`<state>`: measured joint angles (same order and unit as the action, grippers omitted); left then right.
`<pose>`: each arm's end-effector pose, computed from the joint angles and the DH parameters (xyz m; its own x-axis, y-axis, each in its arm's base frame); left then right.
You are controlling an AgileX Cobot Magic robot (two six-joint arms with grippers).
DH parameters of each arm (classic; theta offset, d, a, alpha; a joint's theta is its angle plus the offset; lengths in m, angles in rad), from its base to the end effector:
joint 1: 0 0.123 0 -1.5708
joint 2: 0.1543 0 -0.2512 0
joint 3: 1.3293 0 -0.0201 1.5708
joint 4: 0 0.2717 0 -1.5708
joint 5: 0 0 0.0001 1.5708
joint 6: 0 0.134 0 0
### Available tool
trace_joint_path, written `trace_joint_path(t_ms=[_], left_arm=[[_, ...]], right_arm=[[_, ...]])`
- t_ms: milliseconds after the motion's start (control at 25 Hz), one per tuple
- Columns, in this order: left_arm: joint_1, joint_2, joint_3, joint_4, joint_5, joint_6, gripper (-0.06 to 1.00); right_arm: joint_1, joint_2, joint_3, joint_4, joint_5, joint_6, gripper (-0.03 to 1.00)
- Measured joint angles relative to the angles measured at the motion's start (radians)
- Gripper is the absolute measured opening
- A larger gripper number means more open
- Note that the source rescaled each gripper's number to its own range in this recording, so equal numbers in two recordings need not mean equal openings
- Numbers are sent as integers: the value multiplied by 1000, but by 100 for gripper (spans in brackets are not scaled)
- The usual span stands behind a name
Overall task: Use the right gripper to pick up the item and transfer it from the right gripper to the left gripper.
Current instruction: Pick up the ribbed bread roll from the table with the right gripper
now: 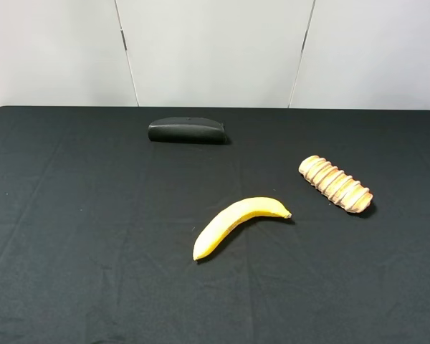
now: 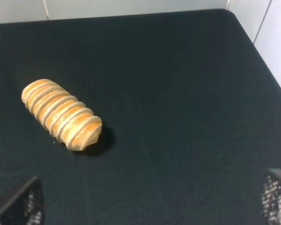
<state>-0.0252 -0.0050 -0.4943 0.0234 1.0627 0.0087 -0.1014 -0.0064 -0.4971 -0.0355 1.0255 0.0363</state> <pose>0.0858 0.0006 0.2660 -0.4579 0.0316 -0.8884 0.0162 0.9995 0.0272 0.0866 -0.0129 0.2716 -0.4165 0.0603 -0.9072 0.1360 0.9907 0.0034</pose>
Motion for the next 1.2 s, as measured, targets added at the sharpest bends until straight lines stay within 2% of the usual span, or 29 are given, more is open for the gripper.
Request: trace_joint_path(t_ms=[920,1080,1200], left_arm=[[0,0,0,0,0,0,98],[0,0,0,0,0,0,98],[0,0,0,0,0,0,98]], right_arm=[[0,29,-31,-9,1,-1,100],[0,170,-89,-9,1,-70,100],[0,305,-140,-9,-2,-167,100]])
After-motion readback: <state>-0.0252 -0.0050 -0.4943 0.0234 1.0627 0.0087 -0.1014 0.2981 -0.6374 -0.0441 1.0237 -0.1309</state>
